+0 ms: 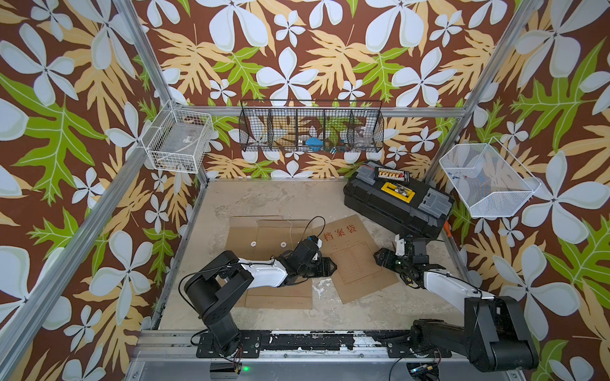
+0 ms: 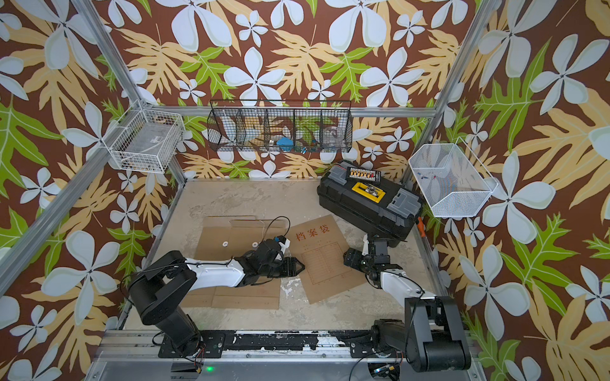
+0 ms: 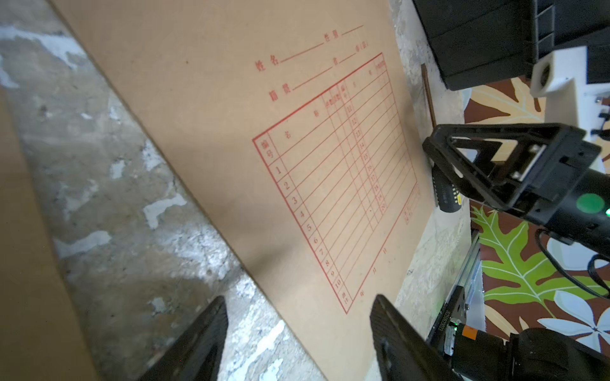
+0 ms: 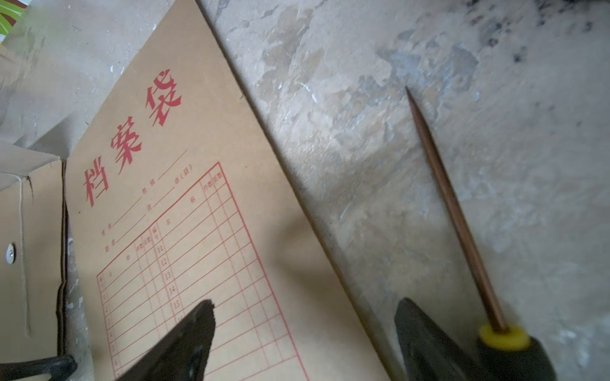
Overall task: Open the file bag
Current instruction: Pick up the file bag from the center of the board.
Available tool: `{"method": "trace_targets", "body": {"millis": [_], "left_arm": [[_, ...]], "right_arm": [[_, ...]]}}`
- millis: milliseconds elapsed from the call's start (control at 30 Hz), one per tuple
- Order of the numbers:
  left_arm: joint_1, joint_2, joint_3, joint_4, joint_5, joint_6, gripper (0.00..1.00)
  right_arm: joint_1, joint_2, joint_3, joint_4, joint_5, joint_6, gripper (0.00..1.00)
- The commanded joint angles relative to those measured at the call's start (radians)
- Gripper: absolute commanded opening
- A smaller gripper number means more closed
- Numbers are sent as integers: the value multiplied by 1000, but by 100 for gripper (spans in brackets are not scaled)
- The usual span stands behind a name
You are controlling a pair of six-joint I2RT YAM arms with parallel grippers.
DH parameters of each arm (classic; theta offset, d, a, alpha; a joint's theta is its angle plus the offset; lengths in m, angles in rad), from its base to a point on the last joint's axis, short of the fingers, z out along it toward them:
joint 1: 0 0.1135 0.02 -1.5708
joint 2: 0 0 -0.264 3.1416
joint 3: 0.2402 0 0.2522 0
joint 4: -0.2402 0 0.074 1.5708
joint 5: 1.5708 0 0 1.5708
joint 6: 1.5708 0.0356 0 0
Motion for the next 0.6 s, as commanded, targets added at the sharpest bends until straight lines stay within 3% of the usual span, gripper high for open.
{"method": "trace_targets", "body": {"millis": [0,567], "left_arm": [[-1,13,-1,24,-18,-25,72],[-1,73,6,44,-86,-100,75]], "right_arm": [[0,-9,-10,-45,-27,9,88],[3,-120,-114,-98,-93,109,90]]}}
